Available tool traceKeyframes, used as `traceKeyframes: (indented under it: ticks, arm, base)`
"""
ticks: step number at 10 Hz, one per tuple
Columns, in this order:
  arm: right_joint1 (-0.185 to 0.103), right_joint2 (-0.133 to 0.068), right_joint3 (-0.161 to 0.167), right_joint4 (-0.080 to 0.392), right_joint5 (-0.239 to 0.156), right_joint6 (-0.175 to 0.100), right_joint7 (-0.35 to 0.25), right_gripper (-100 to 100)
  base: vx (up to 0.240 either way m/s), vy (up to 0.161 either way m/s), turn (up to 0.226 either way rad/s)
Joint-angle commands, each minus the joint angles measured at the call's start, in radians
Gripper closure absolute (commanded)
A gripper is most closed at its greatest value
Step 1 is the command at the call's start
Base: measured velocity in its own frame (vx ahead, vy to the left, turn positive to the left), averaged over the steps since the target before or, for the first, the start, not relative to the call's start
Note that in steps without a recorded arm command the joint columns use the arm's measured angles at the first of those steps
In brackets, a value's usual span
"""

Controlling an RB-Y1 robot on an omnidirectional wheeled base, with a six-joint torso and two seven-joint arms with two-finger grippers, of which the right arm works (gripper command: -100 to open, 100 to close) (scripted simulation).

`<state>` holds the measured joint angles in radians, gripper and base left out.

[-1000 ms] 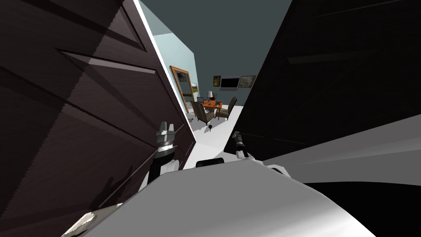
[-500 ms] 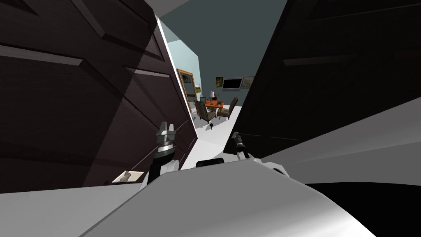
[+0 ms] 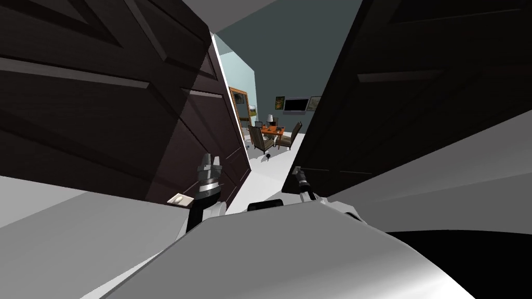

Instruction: Pull the door open

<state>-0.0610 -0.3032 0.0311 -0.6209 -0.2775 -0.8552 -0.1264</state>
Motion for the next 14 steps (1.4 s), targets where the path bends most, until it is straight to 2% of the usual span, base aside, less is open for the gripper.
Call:
traceKeyframes:
  ticks: [1,4,6,7,10,13,14]
  arm:
    - [0.014,-0.012,0.025,-0.006,0.012,-0.009,-0.023,100]
    - [0.028,-0.034,0.061,-0.016,0.029,-0.025,-0.059,100]
    - [0.028,-0.035,0.063,-0.019,0.031,-0.023,-0.06,100]
    - [0.043,-0.048,0.084,-0.023,0.039,-0.037,-0.08,100]
    - [0.064,-0.074,0.115,-0.033,0.052,-0.063,-0.112,100]
    - [0.091,-0.107,0.157,-0.047,0.068,-0.097,-0.154,100]
    - [0.081,-0.1,0.15,-0.039,0.066,-0.092,-0.145,100]
  base:
    - [-0.26,-0.075,0.135]
    - [-0.228,-0.053,0.119]
    - [-0.183,-0.016,0.053]
    - [-0.159,-0.023,0.078]
    - [-0.215,-0.059,0.109]
    - [-0.27,-0.055,0.103]
    - [-0.108,-0.026,0.011]
